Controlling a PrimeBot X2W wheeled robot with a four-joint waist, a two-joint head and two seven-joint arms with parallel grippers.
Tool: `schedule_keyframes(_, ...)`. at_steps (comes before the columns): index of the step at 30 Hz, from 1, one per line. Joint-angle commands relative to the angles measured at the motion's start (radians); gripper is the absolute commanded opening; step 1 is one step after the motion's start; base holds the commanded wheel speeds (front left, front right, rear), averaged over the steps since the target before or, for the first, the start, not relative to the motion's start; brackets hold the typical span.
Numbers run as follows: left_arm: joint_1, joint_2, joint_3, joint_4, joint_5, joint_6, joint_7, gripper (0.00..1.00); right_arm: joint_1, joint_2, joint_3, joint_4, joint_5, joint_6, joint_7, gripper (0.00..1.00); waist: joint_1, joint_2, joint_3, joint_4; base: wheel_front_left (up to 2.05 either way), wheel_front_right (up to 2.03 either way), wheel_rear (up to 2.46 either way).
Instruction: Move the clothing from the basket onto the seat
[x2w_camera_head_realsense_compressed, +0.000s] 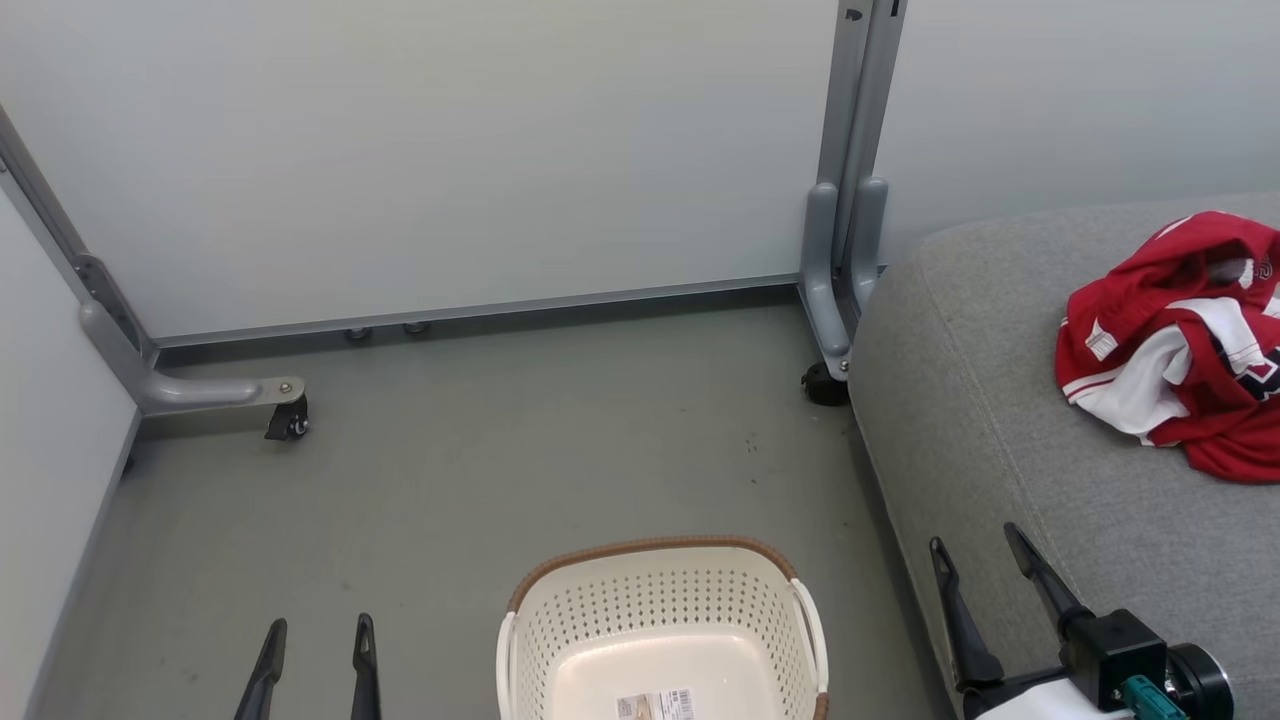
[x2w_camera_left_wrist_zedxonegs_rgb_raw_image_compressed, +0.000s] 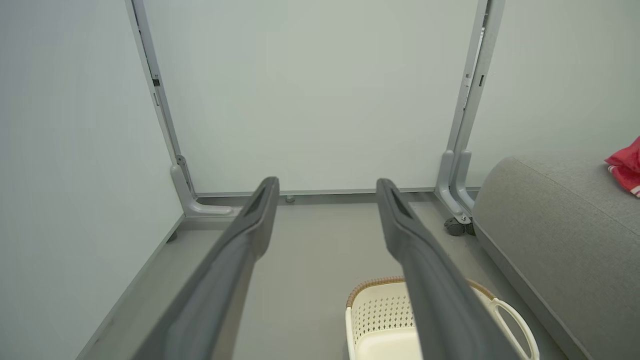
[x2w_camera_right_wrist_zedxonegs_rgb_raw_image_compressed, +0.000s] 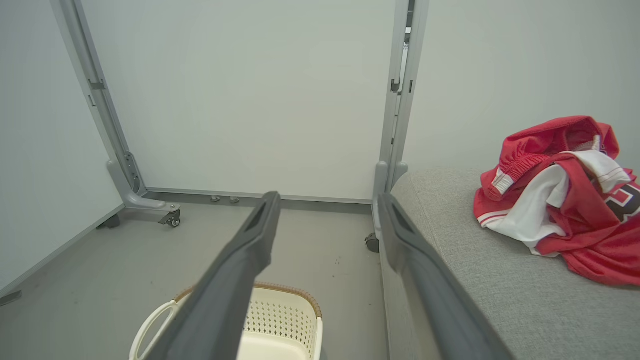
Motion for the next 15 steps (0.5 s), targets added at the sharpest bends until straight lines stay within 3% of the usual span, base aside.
schedule_keyframes(1,0.014,-0.001,0.001,0.003,0.008,-0.007,0.0,1.0,0.015,0.001,0.0,-0.003,-0.006,-0.001,-0.003,1.0,0.0001,0.0,0.001,-0.003,0.0,0.0,0.0)
schedule_keyframes(11,-0.004,-0.003,0.001,0.022,-0.006,-0.007,0.0,1.0,0.014,0.007,-0.004,0.005,-0.003,-0.001,-0.003,1.0,0.0001,0.0,-0.002,-0.011,0.0,0.0,0.0)
schedule_keyframes(12,0.001,-0.003,0.0,0.023,0.0,-0.01,0.0,0.0,0.0,0.01,-0.004,0.007,-0.001,0.0,0.0,0.0,0.0001,0.0,-0.002,-0.012,0.0,0.0,0.0)
schedule_keyframes(15,0.001,-0.006,-0.002,0.05,-0.005,-0.01,0.001,0.0,0.004,0.013,-0.002,0.029,0.004,0.0,0.002,0.0,0.0001,0.0,-0.002,-0.012,0.0,0.0,0.0)
